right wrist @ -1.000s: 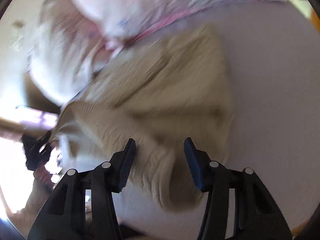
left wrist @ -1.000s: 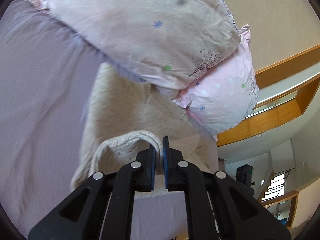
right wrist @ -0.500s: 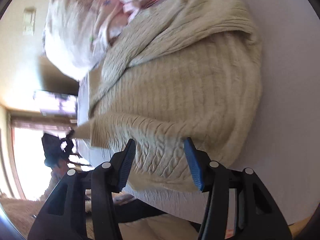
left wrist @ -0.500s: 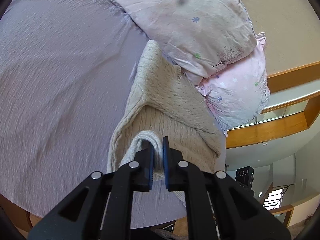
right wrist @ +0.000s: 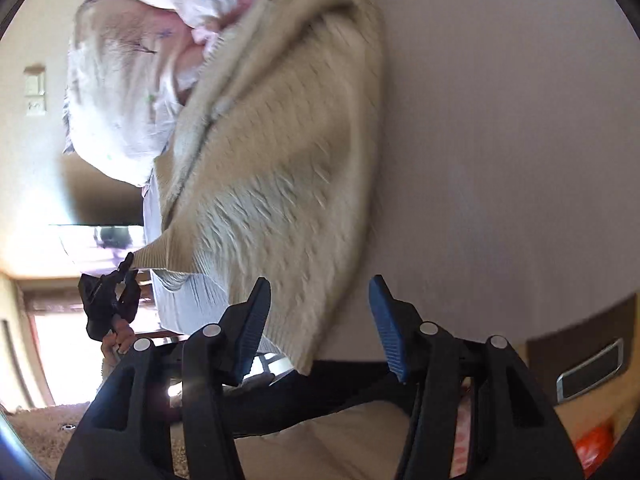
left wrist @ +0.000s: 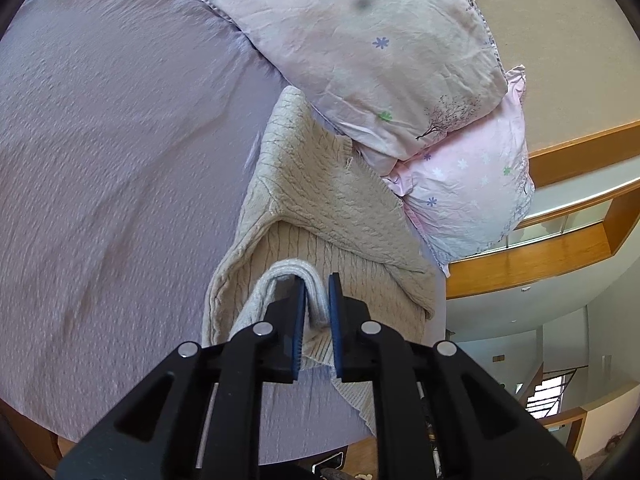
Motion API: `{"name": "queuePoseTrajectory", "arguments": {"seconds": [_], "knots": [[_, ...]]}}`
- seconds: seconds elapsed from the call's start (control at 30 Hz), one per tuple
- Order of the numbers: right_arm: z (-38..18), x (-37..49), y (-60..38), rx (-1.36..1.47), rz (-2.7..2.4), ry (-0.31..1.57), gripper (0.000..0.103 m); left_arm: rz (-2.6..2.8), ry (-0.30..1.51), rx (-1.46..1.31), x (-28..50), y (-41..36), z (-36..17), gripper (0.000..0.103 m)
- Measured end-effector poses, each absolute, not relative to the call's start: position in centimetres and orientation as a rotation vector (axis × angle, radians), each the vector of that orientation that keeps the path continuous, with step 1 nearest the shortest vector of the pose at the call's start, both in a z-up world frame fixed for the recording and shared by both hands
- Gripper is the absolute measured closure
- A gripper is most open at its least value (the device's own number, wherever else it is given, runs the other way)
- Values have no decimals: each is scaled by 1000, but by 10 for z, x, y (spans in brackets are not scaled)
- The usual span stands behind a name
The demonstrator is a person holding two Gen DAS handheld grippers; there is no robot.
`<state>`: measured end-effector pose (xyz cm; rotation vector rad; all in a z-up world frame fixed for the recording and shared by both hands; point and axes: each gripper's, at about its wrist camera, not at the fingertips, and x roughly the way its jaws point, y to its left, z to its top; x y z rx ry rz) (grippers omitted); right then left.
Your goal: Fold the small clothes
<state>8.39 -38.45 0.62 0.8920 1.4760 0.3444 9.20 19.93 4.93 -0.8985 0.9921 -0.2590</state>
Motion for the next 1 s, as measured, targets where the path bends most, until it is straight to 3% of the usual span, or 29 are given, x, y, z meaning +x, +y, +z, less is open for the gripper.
{"name": "queuePoseTrajectory", "arguments": {"seconds": [0.2,0.33,0.37,0.4,0.43,0.6,0.8,1.0], "knots": [[-19,60,-333,1008,481,1536,64,-265,1004,-886,93,198,49,93],[-24,53,-323,1021,486,1540,68,-262,1010,-887,92,199,47,93],[-24,53,-326,1017,483,1536,72,-262,1012,-888,92,199,46,93],[-24,54,-326,1004,473,1525,87,-261,1013,-890,92,199,46,93],[-23,55,-325,997,469,1515,95,-260,1014,-891,92,200,45,93],[29,83,-330,976,541,1312,95,-268,1002,-886,93,199,47,96],[113,181,-383,990,522,898,95,-314,914,-901,127,201,70,96],[113,306,-395,953,374,797,95,-256,824,-869,223,199,89,96]]}}
